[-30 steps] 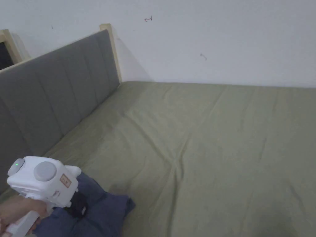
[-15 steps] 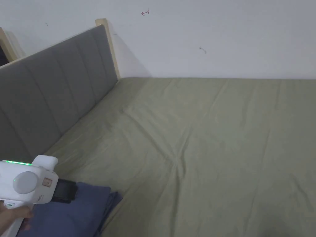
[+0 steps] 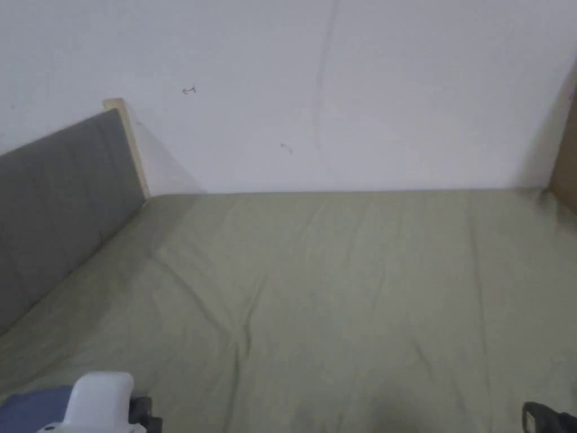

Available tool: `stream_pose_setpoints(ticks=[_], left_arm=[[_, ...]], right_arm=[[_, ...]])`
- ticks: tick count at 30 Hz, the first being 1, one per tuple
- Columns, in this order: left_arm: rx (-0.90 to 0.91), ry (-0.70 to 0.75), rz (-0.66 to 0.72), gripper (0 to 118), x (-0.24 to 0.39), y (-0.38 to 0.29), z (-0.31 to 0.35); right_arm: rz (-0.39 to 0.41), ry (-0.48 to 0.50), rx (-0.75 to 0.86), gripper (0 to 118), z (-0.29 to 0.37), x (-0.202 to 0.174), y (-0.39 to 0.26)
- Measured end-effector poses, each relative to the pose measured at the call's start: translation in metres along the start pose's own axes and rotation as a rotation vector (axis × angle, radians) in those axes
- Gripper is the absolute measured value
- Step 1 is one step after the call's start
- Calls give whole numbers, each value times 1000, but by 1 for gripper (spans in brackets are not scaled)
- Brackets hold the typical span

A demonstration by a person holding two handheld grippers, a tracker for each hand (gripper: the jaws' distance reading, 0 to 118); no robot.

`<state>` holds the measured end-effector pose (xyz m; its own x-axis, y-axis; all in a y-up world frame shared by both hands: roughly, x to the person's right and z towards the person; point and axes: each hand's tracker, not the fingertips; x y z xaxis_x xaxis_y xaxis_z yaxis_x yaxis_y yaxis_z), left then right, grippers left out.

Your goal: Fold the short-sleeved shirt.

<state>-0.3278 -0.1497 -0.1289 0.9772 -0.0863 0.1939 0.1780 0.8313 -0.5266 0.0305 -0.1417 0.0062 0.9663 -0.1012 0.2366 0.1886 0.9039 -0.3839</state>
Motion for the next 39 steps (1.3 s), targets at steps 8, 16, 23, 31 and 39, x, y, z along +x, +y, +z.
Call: stream_pose_setpoints(ticks=[8, 16, 23, 31, 39], left_arm=[[233, 11, 40, 0, 108, 6, 61], [341, 8, 19, 0, 161, 34, 106], [340, -41, 44, 108, 179, 60, 115], [339, -81, 9, 118, 191, 56, 123], [277, -53, -72, 118, 200, 50, 123]], right_arm=[[64, -7, 64, 0, 15, 19, 13], [47, 2, 162, 0, 38, 42, 32], [33, -12, 198, 20, 61, 58, 46], [27, -22, 250, 118, 91, 66, 54], [12, -30, 242, 118, 90, 68, 62]])
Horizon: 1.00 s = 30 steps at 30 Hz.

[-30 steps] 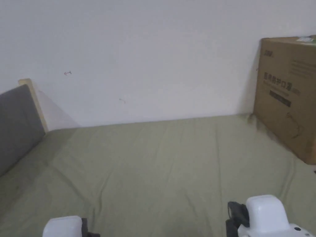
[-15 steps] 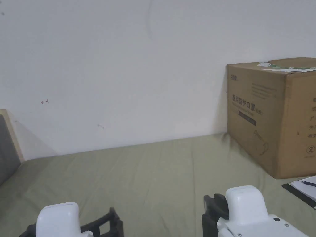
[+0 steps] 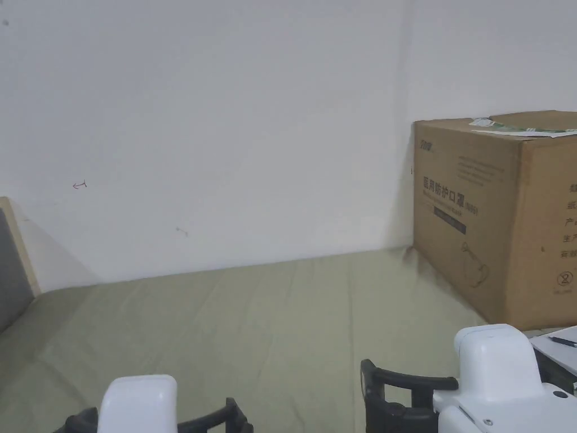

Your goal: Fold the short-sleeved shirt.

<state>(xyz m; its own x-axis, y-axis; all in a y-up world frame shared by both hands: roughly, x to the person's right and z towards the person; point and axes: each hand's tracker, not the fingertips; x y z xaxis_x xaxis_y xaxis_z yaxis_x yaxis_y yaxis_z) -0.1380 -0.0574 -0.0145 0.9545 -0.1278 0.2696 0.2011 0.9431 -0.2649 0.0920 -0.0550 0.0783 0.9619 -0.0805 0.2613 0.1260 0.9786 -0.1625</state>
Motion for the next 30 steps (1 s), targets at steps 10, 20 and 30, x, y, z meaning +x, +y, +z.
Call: stream_pose_setpoints(ticks=[10, 20, 30], left_arm=[[16, 17, 21, 118, -7, 12, 18], [-13, 65, 16, 118, -6, 17, 25], [-21, -3, 95, 118, -13, 23, 23]], right_arm=[[5, 3, -69, 118, -4, -6, -17], [7, 7, -87, 118, -6, -9, -17], [13, 7, -71, 118, -6, -11, -11]])
